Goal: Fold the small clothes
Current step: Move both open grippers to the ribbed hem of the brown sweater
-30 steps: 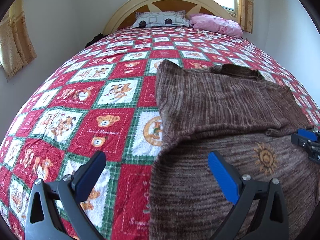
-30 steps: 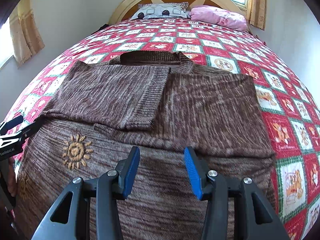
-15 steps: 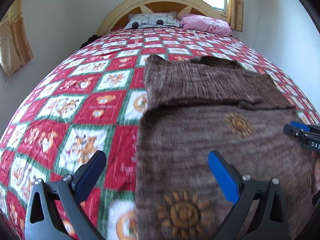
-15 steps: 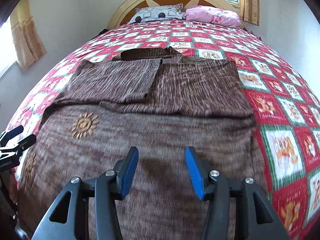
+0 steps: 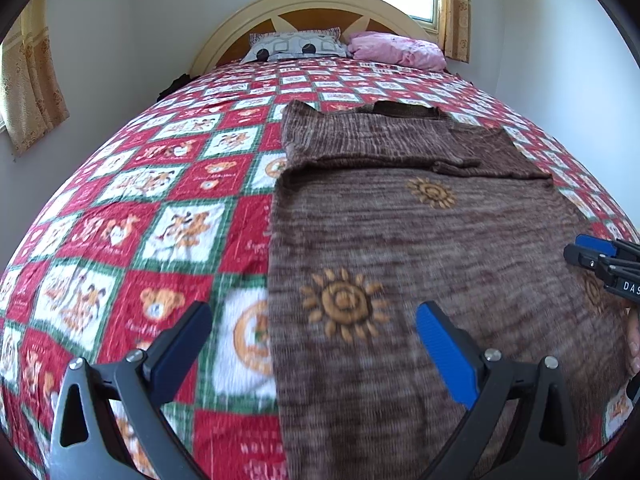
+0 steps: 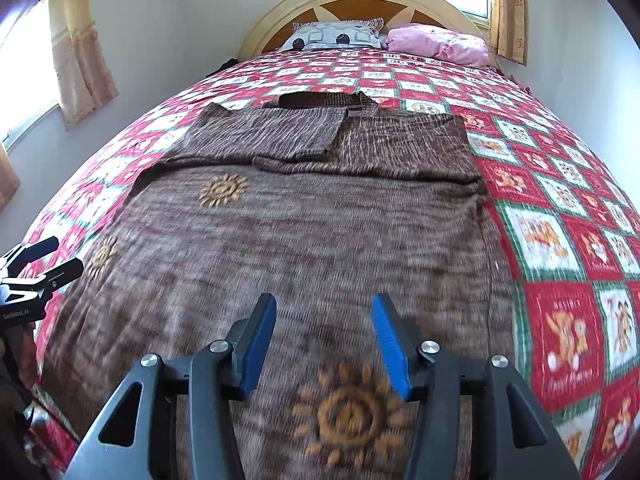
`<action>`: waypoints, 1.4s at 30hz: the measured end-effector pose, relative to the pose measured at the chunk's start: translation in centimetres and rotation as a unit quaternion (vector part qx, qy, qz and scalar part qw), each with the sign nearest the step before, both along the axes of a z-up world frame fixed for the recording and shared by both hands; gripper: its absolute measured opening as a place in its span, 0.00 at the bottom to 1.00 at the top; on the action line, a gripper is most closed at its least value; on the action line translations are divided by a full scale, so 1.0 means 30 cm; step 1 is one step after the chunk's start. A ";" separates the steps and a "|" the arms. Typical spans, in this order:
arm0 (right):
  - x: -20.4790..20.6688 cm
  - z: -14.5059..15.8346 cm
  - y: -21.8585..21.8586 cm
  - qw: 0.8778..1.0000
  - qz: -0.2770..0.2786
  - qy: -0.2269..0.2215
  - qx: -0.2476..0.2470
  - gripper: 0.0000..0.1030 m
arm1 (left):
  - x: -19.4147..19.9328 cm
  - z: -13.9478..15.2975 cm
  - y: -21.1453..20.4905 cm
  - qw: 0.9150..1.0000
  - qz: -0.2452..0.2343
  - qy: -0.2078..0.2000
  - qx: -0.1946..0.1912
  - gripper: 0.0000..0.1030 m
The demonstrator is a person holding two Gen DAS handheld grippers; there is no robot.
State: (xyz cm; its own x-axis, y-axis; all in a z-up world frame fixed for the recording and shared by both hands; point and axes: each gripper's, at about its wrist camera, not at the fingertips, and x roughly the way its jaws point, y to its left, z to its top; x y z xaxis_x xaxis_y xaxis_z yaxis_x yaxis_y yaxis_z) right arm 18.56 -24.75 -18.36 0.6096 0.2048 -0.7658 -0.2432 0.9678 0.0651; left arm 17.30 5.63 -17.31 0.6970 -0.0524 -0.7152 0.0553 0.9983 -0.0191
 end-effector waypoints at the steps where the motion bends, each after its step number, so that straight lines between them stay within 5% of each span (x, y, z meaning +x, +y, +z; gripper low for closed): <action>1: -0.018 -0.001 -0.002 1.000 0.000 0.000 -0.001 0.50 | -0.009 -0.001 0.001 1.000 -0.001 0.000 0.001 1.00; 42: -0.374 -0.040 -0.088 1.000 -0.012 0.015 0.012 0.58 | -0.288 -0.044 -0.110 0.997 -0.048 0.005 0.057 1.00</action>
State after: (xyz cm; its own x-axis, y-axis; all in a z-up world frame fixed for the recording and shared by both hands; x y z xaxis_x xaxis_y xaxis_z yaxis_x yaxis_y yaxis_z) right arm 7.33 -27.39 -19.55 0.5913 0.2095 -0.7787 -0.2183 0.9712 0.0956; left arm 8.65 2.32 -18.62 0.6862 -0.0360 -0.7266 0.1508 0.9841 0.0937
